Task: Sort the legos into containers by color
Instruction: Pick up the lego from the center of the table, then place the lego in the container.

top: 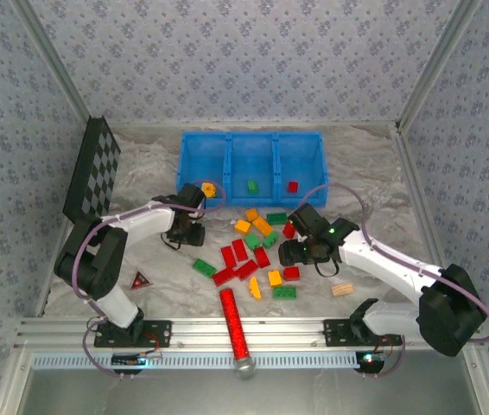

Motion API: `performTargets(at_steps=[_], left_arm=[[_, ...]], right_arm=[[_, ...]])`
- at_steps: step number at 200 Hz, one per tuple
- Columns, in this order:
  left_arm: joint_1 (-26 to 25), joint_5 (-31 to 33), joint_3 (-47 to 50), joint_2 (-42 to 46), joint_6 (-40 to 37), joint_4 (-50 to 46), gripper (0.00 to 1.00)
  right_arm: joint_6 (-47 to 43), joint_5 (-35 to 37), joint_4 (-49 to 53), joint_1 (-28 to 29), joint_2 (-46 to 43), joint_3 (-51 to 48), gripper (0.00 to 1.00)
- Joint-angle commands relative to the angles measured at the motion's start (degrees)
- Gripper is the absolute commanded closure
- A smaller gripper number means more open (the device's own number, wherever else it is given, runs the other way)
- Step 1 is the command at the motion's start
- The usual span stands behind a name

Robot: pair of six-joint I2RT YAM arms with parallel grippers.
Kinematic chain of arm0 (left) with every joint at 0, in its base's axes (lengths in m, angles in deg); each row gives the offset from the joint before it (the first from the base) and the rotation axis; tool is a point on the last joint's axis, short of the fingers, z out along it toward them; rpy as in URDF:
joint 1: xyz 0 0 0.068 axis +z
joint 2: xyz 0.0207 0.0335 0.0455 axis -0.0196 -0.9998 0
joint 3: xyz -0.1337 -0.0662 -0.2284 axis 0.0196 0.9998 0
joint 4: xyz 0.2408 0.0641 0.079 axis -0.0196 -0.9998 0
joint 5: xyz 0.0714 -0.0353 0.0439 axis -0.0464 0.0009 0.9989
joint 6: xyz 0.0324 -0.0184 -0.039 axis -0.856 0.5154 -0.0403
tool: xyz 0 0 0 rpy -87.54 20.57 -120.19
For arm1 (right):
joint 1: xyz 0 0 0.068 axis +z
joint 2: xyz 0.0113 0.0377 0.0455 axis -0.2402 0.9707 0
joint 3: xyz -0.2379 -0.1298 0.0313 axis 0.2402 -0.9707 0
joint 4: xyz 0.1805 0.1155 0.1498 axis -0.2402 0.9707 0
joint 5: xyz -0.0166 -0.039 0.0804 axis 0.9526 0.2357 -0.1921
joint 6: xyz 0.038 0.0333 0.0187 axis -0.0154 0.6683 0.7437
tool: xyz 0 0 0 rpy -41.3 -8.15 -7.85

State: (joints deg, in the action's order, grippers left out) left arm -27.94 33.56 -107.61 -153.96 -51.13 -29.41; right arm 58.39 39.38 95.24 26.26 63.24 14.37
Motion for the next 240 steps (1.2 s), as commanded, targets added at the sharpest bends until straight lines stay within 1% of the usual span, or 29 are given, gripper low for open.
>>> performTargets(at_steps=[1,23,67,100,104,137,169,187,240], left_arm=[[-0.3,-1.4,0.5,-2.0,0.3,0.5,0.57],[-0.3,-1.5,0.7,-2.4,0.6,0.5,0.65],[-0.1,-0.6,-1.8,1.0,0.6,-1.3,0.68],[0.3,1.3,-8.2,4.6,-0.6,-4.3,0.68],[0.5,1.5,-9.3,4.8,-0.8,-4.5,0.68],[1.4,2.2,-18.5,4.3,-2.9,-5.3,0.69],[2.9,4.0,-27.4,-0.5,-4.5,-3.5,0.69],[3.6,3.8,-31.8,-4.4,-4.6,-1.8,0.69],[3.9,4.6,-44.4,-19.9,-5.7,-2.8,0.69]], right_arm=[[2.0,-1.4,0.6,0.6,-0.9,-1.0,0.25],[2.6,-2.2,0.4,0.9,-0.5,-1.8,0.24],[4.7,-2.7,-1.9,1.8,0.4,-4.4,0.24],[5.5,-3.2,-4.3,2.3,1.7,-5.8,0.23],[5.4,-3.1,-5.9,2.2,1.9,-5.9,0.23],[5.5,-3.0,-7.9,2.8,3.8,-6.5,0.23],[5.6,-2.3,-9.1,3.1,5.7,-6.7,0.25],[5.7,-2.0,-9.4,3.3,6.3,-6.8,0.26],[5.9,-1.1,-10.0,3.6,8.5,-7.3,0.31]])
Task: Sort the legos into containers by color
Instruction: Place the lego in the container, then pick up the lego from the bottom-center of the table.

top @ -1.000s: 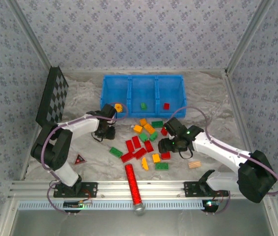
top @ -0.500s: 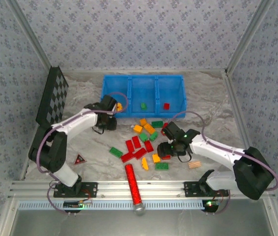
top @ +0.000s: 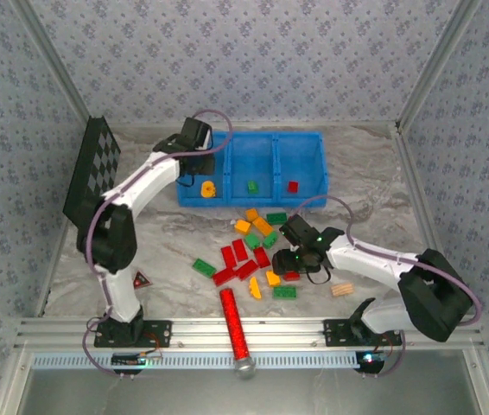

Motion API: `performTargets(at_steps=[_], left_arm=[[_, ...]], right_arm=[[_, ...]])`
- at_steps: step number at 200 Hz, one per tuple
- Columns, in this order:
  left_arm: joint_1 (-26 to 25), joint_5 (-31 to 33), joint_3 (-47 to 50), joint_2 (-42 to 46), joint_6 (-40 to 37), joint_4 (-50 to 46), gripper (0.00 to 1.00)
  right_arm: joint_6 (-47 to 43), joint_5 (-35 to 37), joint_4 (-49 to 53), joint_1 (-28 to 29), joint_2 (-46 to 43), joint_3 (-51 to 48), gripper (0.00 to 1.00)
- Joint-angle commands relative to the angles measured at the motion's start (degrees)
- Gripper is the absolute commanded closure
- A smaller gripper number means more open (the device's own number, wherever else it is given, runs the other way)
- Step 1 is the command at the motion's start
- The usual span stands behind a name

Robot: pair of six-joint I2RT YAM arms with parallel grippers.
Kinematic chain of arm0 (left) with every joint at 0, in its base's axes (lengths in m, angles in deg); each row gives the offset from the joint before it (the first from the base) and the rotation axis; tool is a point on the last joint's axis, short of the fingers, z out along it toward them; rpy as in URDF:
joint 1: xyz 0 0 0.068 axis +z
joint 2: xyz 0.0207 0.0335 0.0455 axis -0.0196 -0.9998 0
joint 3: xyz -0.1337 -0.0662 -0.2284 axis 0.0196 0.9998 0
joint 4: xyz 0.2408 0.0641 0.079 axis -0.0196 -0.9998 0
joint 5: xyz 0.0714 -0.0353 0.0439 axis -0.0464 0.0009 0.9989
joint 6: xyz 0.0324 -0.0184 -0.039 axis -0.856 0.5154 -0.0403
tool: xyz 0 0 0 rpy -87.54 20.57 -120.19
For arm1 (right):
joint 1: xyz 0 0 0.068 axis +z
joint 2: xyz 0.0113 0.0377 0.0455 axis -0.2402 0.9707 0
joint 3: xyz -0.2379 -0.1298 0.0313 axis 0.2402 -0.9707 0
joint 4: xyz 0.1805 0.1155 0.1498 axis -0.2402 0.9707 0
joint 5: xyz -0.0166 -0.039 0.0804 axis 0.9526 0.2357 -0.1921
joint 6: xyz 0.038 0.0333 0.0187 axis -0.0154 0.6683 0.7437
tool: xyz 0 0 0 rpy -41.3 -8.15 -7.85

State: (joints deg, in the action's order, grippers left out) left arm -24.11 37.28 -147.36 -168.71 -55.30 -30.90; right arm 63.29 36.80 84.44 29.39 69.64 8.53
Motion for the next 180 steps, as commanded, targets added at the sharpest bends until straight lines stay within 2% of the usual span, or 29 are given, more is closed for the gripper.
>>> performTargets(at_steps=[1,50,85,153,180], left_arm=[[0.0,0.9,-4.8,-5.4,-1.6,-1.4,0.69],[0.1,0.5,-8.8,-12.3,-1.7,-3.2,0.68],[0.1,-0.1,-8.8,-13.5,-1.1,-2.8,0.67],[0.1,-1.0,-9.5,-15.5,-0.3,-2.5,0.61],[0.1,-1.2,-10.9,-17.6,-0.4,-3.9,0.53]], right_arm=[[1.0,1.5,0.7,0.5,2.2,-1.5,0.31],[1.2,1.5,1.2,0.8,2.4,-1.7,0.35],[2.8,2.2,4.1,0.9,-1.4,-2.7,0.39],[4.1,2.5,4.7,0.9,-3.8,-4.8,0.39],[4.1,2.5,4.5,0.9,-3.6,-4.8,0.51]])
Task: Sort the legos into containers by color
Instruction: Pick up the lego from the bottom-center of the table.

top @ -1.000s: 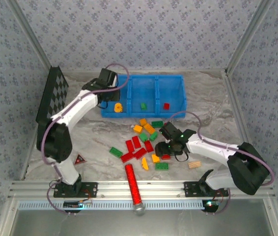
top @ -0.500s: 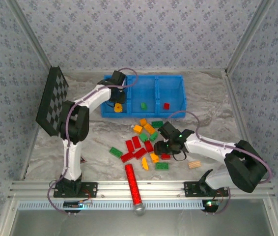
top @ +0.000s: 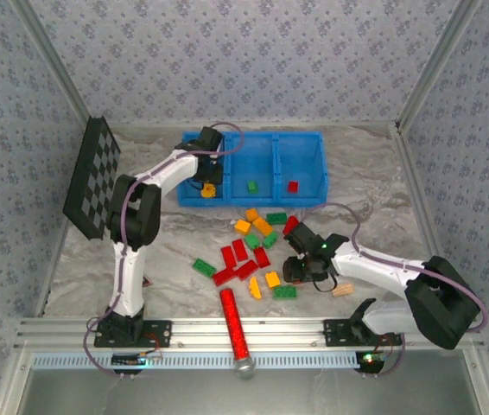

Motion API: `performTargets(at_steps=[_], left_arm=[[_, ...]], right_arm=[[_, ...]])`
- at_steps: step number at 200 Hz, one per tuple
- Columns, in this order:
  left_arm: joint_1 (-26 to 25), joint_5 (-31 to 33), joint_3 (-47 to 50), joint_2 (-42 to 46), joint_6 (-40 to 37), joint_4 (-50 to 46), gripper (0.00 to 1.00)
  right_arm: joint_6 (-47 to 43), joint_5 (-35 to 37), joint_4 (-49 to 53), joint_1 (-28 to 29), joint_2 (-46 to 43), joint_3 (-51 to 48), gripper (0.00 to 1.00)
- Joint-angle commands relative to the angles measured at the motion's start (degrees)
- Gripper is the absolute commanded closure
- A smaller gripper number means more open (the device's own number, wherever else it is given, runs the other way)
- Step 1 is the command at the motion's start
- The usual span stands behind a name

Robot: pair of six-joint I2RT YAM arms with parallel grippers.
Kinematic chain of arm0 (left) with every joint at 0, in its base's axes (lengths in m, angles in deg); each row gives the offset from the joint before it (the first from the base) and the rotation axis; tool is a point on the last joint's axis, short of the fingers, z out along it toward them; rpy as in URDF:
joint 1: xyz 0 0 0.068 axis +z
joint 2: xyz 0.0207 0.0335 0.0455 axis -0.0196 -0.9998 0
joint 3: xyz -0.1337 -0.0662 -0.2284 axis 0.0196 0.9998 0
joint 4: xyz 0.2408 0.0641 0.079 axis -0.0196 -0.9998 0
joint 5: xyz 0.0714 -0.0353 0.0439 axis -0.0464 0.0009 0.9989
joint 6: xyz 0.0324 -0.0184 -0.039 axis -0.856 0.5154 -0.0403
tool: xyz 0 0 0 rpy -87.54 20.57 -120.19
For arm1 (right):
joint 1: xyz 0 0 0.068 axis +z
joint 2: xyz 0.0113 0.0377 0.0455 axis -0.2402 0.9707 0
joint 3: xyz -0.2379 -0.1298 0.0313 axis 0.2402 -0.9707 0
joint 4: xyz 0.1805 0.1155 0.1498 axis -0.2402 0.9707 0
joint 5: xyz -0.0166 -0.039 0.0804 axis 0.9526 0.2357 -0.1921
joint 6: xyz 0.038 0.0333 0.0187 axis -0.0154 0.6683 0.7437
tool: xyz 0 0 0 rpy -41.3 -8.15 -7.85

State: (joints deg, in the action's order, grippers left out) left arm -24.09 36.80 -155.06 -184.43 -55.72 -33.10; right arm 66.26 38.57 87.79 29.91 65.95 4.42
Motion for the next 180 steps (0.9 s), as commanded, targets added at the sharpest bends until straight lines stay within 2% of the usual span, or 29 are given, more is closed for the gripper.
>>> performTargets(at_steps=[1,40,64,89,139,180], left_arm=[[0.1,-0.7,-3.3,-2.0,0.0,-1.8,0.52],[0.1,-0.3,-3.0,-1.3,-0.1,-1.9,0.40],[0.0,0.7,-2.9,1.8,-0.3,-2.8,0.37],[-0.4,1.2,0.4,8.9,0.0,-1.6,0.34],[-1.0,-1.3,10.2,24.4,2.4,-1.2,0.32],[-3.3,-1.1,26.0,39.1,12.9,-6.4,0.31]], right_arm=[[1.1,0.7,1.1,0.4,0.1,-0.6,0.52],[0.2,1.2,5.4,-0.3,-2.8,2.0,0.66],[-4.4,1.6,9.2,-3.1,-5.0,7.2,0.69],[-9.8,2.1,10.0,-7.6,-4.3,13.5,0.69],[-19.9,3.9,4.5,-17.1,5.0,25.8,0.69],[-25.8,7.2,1.0,-20.6,16.5,37.6,0.69]])
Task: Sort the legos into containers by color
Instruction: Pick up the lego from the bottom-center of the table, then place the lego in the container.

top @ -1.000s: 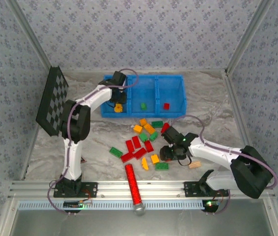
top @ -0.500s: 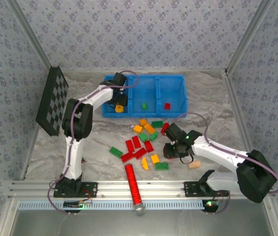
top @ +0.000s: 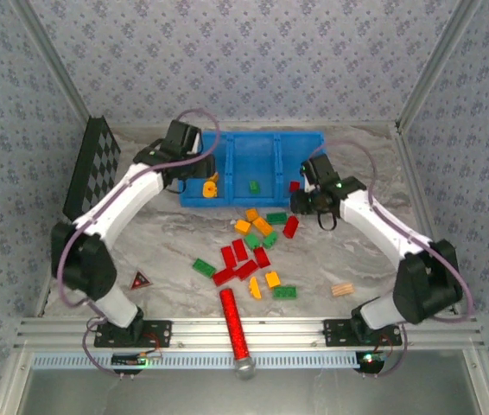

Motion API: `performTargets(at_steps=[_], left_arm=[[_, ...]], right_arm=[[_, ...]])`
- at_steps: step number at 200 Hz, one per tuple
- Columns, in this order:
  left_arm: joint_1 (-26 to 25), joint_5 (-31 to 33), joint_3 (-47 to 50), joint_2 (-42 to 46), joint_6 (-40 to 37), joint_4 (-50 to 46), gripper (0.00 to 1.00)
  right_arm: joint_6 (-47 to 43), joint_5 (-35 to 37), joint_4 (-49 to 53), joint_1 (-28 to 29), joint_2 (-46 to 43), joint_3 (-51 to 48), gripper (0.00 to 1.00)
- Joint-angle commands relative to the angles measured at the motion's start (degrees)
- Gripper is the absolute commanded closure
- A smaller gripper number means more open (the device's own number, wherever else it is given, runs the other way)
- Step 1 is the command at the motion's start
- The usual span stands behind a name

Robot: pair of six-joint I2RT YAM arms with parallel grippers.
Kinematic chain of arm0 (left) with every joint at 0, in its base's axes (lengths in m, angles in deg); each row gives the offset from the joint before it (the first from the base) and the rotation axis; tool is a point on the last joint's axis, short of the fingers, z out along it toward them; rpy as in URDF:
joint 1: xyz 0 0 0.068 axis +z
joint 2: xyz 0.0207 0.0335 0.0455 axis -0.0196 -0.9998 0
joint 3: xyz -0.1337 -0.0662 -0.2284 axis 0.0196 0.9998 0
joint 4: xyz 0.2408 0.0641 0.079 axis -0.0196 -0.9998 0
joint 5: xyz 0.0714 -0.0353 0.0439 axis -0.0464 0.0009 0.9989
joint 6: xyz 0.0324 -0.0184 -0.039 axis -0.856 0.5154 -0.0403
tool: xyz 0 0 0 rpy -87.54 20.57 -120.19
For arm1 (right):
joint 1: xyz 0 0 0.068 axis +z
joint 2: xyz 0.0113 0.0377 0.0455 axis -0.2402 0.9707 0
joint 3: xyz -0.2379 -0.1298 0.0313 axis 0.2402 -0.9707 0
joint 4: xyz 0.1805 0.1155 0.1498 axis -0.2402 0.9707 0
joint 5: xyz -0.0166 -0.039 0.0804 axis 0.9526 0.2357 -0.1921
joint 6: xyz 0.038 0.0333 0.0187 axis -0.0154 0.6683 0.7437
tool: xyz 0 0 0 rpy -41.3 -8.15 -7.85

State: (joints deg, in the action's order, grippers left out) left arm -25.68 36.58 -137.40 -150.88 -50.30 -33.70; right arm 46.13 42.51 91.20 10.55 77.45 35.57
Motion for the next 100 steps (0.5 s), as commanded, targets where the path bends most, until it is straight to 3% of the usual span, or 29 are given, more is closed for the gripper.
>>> performTargets(at_steps=[1,23,40,70,100], left_arm=[[-1.8,-0.9,8.8,5.7,7.7,-6.1,0.31],[-7.8,3.2,17.1,13.7,14.8,-10.2,0.30],[-11.6,0.7,23.0,17.9,22.3,-10.8,0.29],[-15.4,-1.6,32.6,23.6,34.7,-9.2,0.29],[-15.8,-2.1,38.9,28.0,42.7,-6.2,0.29]], right_arm=[[-5.7,3.4,-2.4,-1.2,5.3,6.6,0.69],[-6.7,6.1,-3.4,-2.0,9.8,10.1,0.69],[-6.9,6.1,-5.2,-3.1,12.9,11.9,0.69],[-7.3,5.8,-6.6,-4.4,18.7,15.5,0.69],[-7.8,4.9,-6.9,-5.4,23.3,18.6,0.67]])
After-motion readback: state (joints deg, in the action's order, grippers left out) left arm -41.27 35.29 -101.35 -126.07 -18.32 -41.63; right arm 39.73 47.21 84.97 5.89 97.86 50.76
